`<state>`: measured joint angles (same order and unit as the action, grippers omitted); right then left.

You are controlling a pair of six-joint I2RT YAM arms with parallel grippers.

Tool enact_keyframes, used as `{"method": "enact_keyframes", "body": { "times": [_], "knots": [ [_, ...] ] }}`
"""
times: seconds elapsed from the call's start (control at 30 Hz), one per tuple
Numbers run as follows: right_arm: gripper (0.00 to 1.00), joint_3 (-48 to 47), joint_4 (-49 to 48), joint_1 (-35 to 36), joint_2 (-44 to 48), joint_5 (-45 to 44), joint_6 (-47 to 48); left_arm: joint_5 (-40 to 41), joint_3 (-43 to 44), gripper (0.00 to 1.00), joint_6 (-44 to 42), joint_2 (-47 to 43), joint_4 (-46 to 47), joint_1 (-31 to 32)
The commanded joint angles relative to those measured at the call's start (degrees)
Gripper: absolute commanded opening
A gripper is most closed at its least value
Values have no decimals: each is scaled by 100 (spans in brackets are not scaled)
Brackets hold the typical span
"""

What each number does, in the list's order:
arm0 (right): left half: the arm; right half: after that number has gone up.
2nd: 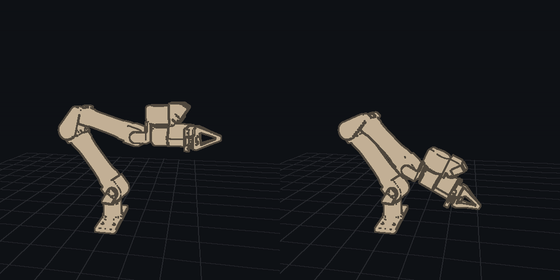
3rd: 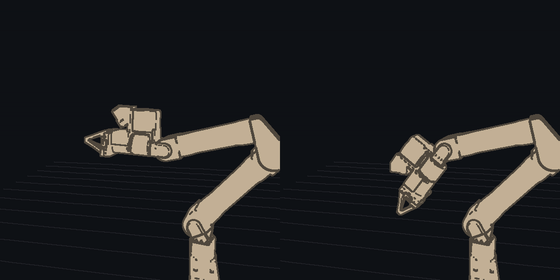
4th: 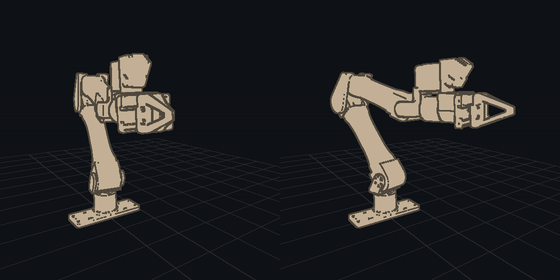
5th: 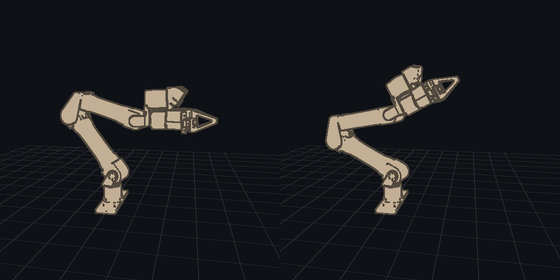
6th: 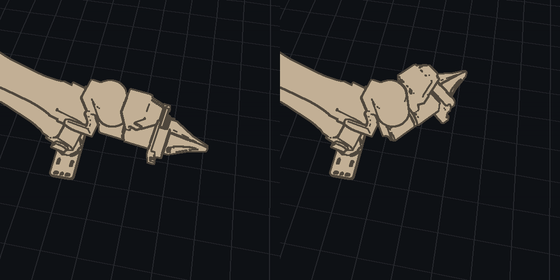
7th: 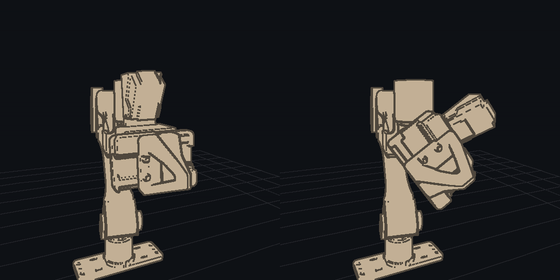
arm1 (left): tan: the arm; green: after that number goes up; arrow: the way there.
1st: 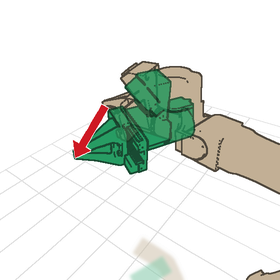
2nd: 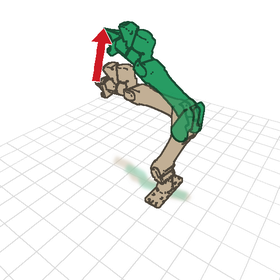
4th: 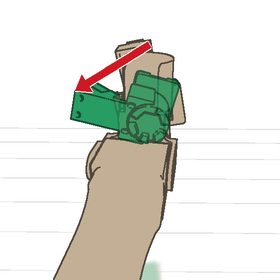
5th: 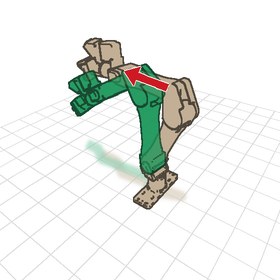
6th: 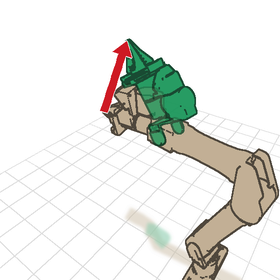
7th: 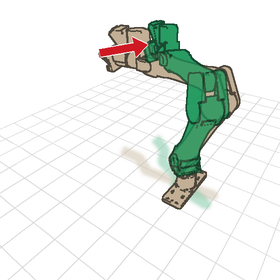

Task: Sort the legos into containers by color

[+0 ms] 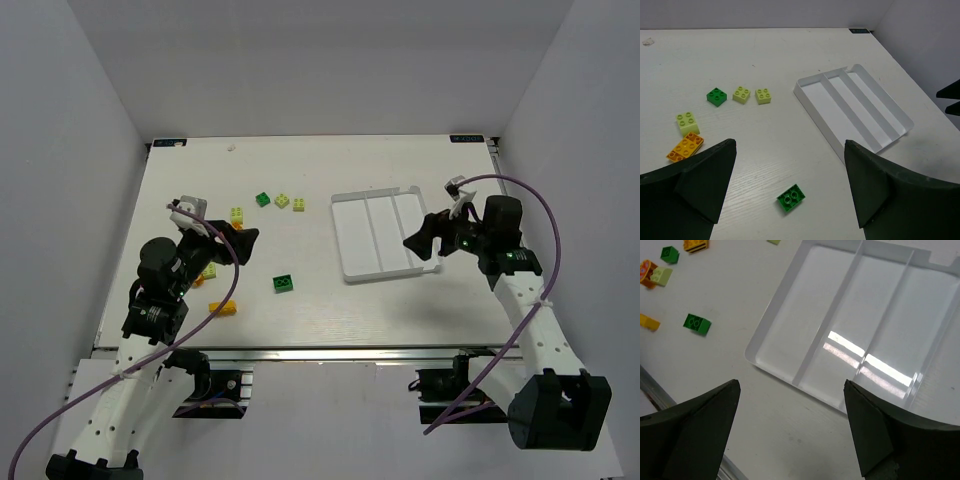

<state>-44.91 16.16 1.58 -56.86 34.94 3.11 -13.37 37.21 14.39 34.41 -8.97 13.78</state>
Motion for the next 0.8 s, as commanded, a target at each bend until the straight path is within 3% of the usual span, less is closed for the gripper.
{"method": "enact_keyframes", "body": {
  "times": [0.0, 0.1, 0.13, 0.17, 0.3, 0.37, 0.43, 0.5, 0.53, 0.63, 0.67, 0.73, 0.77],
  "knots": [
    [89, -317, -113, 35, -88, 864, 799, -272, 5, 98, -77, -22, 80, 2],
    [89, -440, 622, 70, -150, 1909, 2250, -360, 5, 98, -77, 4, 97, 2],
    [89, -571, 947, 105, -167, 2451, 3421, -360, 5, 98, -77, 21, 97, 2],
    [89, -633, 1516, 114, -176, 2526, 3876, -377, 14, 98, -68, 30, 97, 2],
    [89, -739, 1742, 447, -98, 2729, 4891, -342, 14, 98, -68, 57, 80, 2],
    [89, -434, 989, 746, -19, 2641, 4386, -264, 6, 98, -77, 92, 54, 2],
    [89, -414, 476, 1297, -123, 2179, 4452, -44, 23, 96, -86, 197, 10, 2],
    [89, -712, 397, 1800, -631, 1677, 4548, 114, 67, 90, -121, 354, -87, 2],
    [83, -774, 283, 2132, -799, 1152, 4566, 158, 102, 86, -130, 416, -183, 2],
    [76, -984, 115, 2906, -1519, 385, 4987, 413, 155, 69, -156, 610, -289, -60],
    [74, -1133, 115, 3170, -1878, 260, 5110, 492, 164, 58, -165, 636, -307, -60],
    [74, -1274, 212, 3513, -2370, 119, 5568, 852, 181, 53, -130, 681, -394, -60],
    [78, -1319, 151, 3698, -2504, 66, 5595, 992, 190, 55, -130, 689, -430, -60]
  ]
}}
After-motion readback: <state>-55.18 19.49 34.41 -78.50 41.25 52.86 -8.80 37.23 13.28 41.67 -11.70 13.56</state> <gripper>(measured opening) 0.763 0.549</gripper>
